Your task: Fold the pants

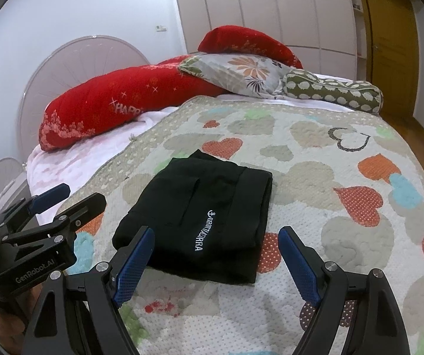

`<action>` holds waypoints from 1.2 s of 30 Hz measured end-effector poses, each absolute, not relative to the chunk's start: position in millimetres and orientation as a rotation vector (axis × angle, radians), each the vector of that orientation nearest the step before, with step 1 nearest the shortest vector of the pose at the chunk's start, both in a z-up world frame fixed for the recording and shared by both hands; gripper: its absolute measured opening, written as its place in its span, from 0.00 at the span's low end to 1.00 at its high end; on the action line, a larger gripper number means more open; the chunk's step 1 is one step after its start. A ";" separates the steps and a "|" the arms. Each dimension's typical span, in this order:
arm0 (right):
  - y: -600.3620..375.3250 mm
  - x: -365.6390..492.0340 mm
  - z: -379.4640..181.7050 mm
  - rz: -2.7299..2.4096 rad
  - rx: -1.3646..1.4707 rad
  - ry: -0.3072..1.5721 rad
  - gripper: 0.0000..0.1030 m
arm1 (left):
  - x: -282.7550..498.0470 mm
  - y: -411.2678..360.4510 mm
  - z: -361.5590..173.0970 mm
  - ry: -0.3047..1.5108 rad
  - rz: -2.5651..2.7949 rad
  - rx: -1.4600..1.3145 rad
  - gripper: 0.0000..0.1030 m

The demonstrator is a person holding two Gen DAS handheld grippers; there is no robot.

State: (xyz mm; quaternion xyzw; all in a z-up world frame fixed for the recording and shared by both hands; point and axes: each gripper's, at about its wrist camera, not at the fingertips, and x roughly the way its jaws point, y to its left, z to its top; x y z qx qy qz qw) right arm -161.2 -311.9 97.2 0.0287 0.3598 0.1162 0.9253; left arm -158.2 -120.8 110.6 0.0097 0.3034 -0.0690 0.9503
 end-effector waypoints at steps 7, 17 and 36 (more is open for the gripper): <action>-311.4 -160.5 96.0 0.240 0.066 0.745 0.82 | -156.7 -120.3 109.5 0.620 -0.141 0.016 0.76; -310.6 -160.0 91.8 0.236 0.073 0.762 0.82 | -157.1 -120.0 107.8 0.622 -0.140 0.013 0.76; -308.3 -159.7 89.3 0.235 0.066 0.778 0.82 | -157.8 -121.4 102.2 0.632 -0.143 0.012 0.76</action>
